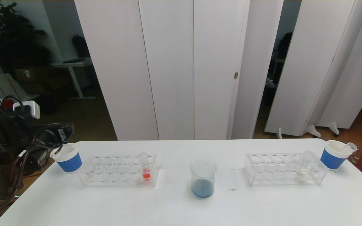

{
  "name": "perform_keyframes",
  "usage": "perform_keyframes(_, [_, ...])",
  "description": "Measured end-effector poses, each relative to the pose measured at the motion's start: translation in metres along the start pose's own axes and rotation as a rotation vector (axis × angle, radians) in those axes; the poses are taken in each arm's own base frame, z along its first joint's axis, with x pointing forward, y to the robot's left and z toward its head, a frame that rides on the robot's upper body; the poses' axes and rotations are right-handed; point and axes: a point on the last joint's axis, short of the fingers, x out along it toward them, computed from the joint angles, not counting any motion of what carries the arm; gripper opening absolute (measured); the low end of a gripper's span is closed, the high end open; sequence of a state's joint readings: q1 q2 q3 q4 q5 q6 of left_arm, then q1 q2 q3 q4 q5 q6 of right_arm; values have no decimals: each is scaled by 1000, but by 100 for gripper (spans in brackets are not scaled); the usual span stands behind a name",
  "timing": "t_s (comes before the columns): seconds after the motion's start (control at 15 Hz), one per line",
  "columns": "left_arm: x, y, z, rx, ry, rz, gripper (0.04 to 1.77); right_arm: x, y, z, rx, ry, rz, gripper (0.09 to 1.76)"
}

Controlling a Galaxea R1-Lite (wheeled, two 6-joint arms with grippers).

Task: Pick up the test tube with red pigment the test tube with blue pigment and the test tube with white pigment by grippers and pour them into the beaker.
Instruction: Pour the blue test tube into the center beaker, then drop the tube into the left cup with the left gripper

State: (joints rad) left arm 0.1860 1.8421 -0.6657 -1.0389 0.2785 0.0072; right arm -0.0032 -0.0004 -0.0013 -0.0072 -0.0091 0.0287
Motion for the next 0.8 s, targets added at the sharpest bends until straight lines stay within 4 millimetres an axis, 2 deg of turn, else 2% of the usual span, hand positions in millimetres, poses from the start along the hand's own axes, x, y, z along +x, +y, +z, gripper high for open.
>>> perform_keyframes(0.27, [-52, 9, 20, 18, -17, -85, 175, 0, 0, 0, 0, 0, 0, 175])
perform_keyframes(0.6, [-131, 21, 33, 42, 11, -160, 175, 0, 0, 0, 0, 0, 0, 175])
perform_keyframes(0.8, [-179, 37, 39, 58, 22, -176, 175, 0, 0, 0, 0, 0, 0, 175])
